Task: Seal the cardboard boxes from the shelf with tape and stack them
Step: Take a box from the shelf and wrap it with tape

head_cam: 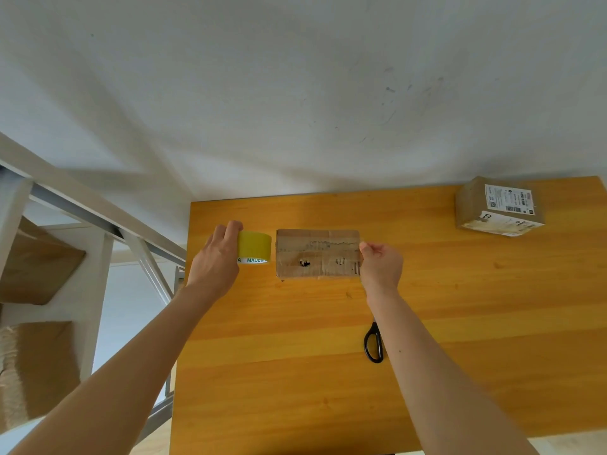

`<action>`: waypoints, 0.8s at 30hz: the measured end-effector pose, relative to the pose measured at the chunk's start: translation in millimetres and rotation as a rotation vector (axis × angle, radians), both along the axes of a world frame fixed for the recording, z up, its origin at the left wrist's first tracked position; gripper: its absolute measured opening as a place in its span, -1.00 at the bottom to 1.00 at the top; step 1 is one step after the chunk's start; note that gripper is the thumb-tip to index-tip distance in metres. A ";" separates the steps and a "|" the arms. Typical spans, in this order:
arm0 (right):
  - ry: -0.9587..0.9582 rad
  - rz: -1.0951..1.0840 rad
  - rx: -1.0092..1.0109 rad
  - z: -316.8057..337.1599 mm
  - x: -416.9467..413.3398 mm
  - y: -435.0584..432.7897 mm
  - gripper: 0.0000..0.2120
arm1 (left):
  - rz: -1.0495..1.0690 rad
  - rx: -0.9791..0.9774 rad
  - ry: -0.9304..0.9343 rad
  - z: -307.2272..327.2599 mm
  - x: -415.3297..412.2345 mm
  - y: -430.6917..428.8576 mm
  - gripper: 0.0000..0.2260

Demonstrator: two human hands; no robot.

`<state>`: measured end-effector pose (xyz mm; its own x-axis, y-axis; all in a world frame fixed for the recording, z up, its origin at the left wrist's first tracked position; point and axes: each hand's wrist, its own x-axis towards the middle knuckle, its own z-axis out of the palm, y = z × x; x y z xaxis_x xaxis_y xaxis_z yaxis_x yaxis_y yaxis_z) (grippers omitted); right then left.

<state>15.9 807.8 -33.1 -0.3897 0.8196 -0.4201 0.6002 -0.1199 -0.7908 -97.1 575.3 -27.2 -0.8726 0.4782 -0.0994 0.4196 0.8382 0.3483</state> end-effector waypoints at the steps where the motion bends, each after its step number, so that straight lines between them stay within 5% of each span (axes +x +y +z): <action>1: 0.005 -0.005 -0.003 0.2 0.2 -1.7 -0.82 | 0.002 0.002 -0.002 -1.5 -0.2 -0.1 -0.49; 5: 0.041 -0.040 -0.132 0.2 2.1 -8.5 -0.89 | 0.015 0.025 -0.017 -6.7 -3.4 1.6 -0.52; 10: 0.095 -0.213 -0.540 4.1 -5.4 -14.7 -0.78 | 0.024 0.065 -0.049 -13.8 -2.4 -2.9 -0.55; 14: 0.078 -0.248 -0.590 8.2 -12.4 -16.6 -0.75 | 0.038 0.077 -0.063 -16.9 0.2 -4.1 -0.56; 16: 0.022 -0.182 -0.420 5.9 -14.9 -16.4 -0.68 | 0.043 0.082 -0.065 -17.1 0.0 -3.5 -0.55; 18: -0.082 0.048 0.073 5.0 -10.2 -20.3 -0.60 | 0.044 0.087 -0.067 -17.1 0.4 -2.9 -0.55; 21: -0.011 0.715 0.731 4.0 -3.7 -39.6 -0.49 | 0.054 0.093 -0.077 -16.9 1.0 -3.1 -0.55; 24: -0.066 1.297 0.943 -9.4 -6.5 -57.0 -0.42 | 0.054 0.105 -0.072 -16.6 1.0 -3.2 -0.55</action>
